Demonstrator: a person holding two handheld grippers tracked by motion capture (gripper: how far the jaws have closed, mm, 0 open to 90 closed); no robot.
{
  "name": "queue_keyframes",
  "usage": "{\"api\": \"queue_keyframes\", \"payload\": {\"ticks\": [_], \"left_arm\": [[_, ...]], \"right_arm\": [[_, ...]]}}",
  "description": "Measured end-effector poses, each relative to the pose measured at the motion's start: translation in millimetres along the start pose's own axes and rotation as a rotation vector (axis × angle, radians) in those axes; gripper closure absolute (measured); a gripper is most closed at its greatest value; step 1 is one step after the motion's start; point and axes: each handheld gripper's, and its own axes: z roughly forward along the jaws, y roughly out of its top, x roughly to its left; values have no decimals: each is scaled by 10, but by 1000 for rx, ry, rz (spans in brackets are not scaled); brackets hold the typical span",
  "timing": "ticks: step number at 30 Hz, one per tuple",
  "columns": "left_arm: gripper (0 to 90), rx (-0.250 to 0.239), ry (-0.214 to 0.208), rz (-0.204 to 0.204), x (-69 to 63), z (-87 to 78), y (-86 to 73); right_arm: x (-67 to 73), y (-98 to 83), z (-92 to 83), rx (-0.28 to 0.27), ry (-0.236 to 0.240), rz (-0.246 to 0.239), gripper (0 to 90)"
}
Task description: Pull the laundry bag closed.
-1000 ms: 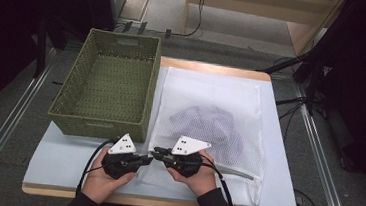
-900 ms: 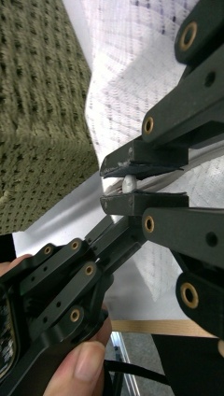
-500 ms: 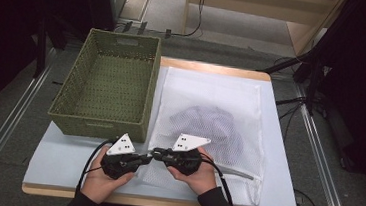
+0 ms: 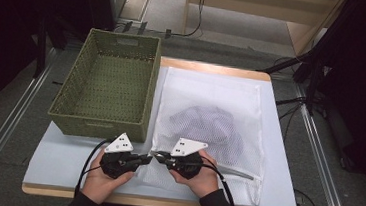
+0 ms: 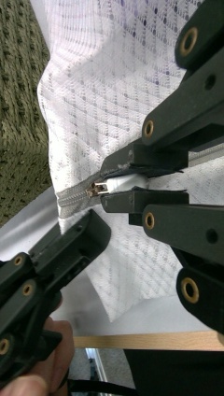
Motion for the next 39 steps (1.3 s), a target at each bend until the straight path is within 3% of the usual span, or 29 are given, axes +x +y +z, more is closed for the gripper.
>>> {"api": "queue_keyframes", "payload": {"ticks": [10, 12, 17, 19, 25, 35, 39], "left_arm": [[900, -9, -6, -6, 2, -6, 0], [900, -9, -13, -5, 16, -16, 1], [900, 11, 11, 54, -45, -2, -6], [900, 17, 15, 60, -50, 1, -2], [900, 27, 30, 71, -52, -2, -16], [900, 12, 24, 38, -14, -5, -23], [900, 21, 31, 19, 3, 7, -36]], "right_arm": [[29, -58, -8, -2, -5, -18, 877], [38, -58, -12, -12, -7, -3, 876], [18, -41, -14, -29, 31, 36, 868], [15, -38, -20, -32, 30, 33, 865], [-38, -21, -37, -43, 86, 109, 863], [-44, -15, -34, -32, 88, 156, 872], [-49, -10, -8, 2, 78, 181, 875]]}}
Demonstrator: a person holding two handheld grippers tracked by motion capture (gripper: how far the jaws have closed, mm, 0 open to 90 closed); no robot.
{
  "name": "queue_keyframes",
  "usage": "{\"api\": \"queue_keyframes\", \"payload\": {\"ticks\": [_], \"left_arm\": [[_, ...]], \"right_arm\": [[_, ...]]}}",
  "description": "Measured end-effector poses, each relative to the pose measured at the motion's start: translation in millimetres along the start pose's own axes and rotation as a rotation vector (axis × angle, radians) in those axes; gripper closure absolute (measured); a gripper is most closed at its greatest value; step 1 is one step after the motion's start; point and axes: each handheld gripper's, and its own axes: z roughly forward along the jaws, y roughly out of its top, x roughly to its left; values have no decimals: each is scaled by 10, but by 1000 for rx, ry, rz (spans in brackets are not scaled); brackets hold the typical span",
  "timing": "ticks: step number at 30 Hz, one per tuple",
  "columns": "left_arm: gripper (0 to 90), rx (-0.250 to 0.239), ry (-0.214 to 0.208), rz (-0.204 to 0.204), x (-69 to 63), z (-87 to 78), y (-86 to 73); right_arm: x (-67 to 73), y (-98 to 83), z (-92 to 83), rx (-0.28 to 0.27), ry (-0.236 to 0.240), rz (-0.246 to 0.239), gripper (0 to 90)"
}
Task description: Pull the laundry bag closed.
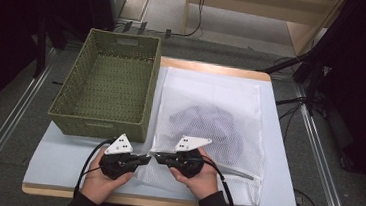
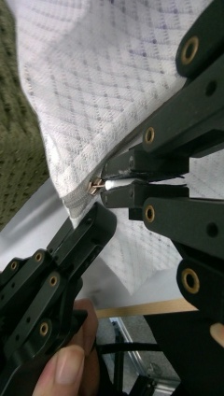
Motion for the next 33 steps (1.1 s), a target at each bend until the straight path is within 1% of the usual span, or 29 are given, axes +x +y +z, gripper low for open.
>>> {"api": "queue_keyframes", "payload": {"ticks": [2, 4, 6, 10, 12, 13, 14, 15, 16, 17, 18, 20, 21, 23, 24, 27, 31, 33], "left_arm": [[900, -3, 0, -2, -1, 0, 0], [900, -9, 2, -4, -3, 0, 0], [900, -16, -10, -16, 5, -6, -2], [900, -23, -11, -20, 1, -10, -8], [900, -11, -26, -27, 4, -1, -11], [900, -1, -45, -21, 9, 4, -11], [900, 0, -56, -24, 15, -2, -9], [900, -13, -57, -41, 24, -11, -8], [882, -29, -58, -66, 43, -20, -5], [826, -48, -67, -91, 70, -31, 2], [815, -60, -80, -108, 87, -40, 10], [786, -59, -111, -115, 102, -41, 32], [761, -59, -122, -122, 106, -36, 38], [739, -66, -145, -156, 129, -26, 38], [733, -69, -152, -165, 142, -24, 36], [748, -77, -174, -193, 173, -21, 33], [785, -100, -187, -243, 207, -17, 23], [814, -103, -185, -248, 202, -7, 18]], "right_arm": [[-15, -2, -1, 8, 3, 15, 875], [-18, 3, -5, 11, 3, 18, 875], [-23, 8, -10, 14, 5, 22, 875], [-23, 7, -14, 18, 4, 30, 876], [-19, 5, -10, 21, 0, 30, 876], [-9, 8, -8, 24, -10, 24, 876], [3, 7, -4, 21, -11, 7, 876], [14, 3, -6, 20, -8, -5, 876], [19, 3, -9, 20, -10, -11, 876], [25, 8, -17, 19, -19, -11, 876], [22, 13, -23, 14, -24, -16, 876], [28, 18, -34, 2, -22, -19, 876], [34, 22, -31, 6, -30, -27, 876], [47, 25, -16, 10, -34, -39, 876], [52, 26, -12, 15, -40, -44, 876], [61, 31, -7, 17, -42, -49, 876], [67, 34, 0, 19, -44, -57, 876], [74, 38, 5, 22, -48, -62, 876]]}}
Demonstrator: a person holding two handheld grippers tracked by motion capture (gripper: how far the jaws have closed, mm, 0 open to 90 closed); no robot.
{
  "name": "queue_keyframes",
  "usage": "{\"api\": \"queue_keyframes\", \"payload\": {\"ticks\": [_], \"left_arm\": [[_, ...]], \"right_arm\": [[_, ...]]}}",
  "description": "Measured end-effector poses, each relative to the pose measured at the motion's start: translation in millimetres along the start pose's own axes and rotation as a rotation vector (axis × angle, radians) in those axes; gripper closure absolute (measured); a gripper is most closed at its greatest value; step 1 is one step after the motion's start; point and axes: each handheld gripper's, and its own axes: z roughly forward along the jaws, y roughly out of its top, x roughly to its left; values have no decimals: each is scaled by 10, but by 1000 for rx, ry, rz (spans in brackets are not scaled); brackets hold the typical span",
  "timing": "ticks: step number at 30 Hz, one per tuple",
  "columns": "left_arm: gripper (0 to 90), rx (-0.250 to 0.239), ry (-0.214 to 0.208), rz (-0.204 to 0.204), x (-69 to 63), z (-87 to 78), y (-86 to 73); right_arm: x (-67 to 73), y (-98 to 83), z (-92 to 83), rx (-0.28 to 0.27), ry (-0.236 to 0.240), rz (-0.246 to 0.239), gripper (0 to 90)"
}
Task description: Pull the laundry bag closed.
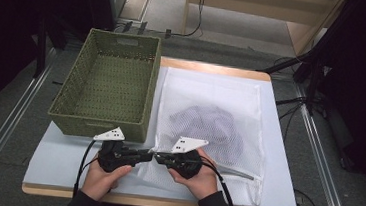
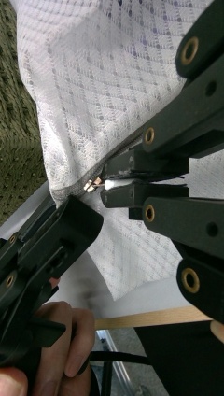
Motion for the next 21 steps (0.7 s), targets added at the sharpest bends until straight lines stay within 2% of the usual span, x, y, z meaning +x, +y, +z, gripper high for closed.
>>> {"api": "queue_keyframes", "payload": {"ticks": [2, 6, 9, 12, 14, 15, 17, 19, 21], "left_arm": [[874, 4, -15, 13, -13, 7, -10], [900, -4, 35, 59, -85, -2, -9], [900, -3, 53, 65, -107, -7, -15], [900, -26, 77, 62, -107, -50, -25], [900, -38, 56, 42, -61, -106, -21], [900, -41, 59, 41, -51, -119, -23], [900, -40, 57, 38, -51, -110, -29], [900, -43, 61, 41, -68, -99, -31], [900, -42, 67, 48, -72, -97, -35]], "right_arm": [[4, 1, 4, 1, -4, -2, 876], [-3, 8, -7, -5, -3, 8, 876], [-20, 13, -23, -7, 2, 29, 876], [-53, -6, -28, 12, -18, 55, 877], [-115, -49, -51, 14, -31, 86, 877], [-142, -78, -72, 9, -31, 93, 877], [-137, -97, -90, 8, -27, 81, 877], [-123, -96, -87, 13, -45, 71, 877], [-130, -103, -92, 8, -41, 74, 877]]}}
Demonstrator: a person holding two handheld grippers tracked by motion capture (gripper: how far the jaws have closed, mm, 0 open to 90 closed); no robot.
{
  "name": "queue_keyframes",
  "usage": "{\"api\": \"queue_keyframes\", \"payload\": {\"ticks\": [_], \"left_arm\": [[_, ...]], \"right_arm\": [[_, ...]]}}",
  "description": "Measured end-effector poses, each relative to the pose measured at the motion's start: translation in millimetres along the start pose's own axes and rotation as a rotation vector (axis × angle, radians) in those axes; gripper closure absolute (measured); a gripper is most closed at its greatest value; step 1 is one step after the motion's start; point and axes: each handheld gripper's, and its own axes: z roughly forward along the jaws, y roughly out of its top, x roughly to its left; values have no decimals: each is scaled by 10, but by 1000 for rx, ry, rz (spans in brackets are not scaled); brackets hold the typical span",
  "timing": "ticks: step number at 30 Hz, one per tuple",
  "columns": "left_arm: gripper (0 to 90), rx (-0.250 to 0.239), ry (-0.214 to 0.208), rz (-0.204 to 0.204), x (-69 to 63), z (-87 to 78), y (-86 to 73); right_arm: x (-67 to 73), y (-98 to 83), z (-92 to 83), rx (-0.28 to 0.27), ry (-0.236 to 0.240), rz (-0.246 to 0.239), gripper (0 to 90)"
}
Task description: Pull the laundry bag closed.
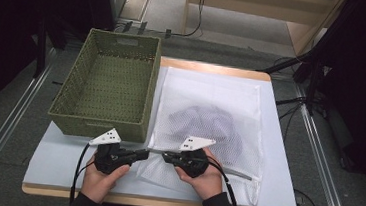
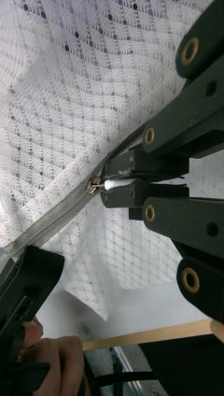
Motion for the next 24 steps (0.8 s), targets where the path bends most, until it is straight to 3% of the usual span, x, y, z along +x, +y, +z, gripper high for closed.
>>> {"api": "queue_keyframes", "payload": {"ticks": [11, 24], "left_arm": [[900, 10, 39, 16, -20, 22, -34], [900, 4, 37, 26, -37, 29, -46]], "right_arm": [[-29, -70, -53, -6, -3, 6, 876], [-116, -200, -197, -11, -33, 24, 876]]}}
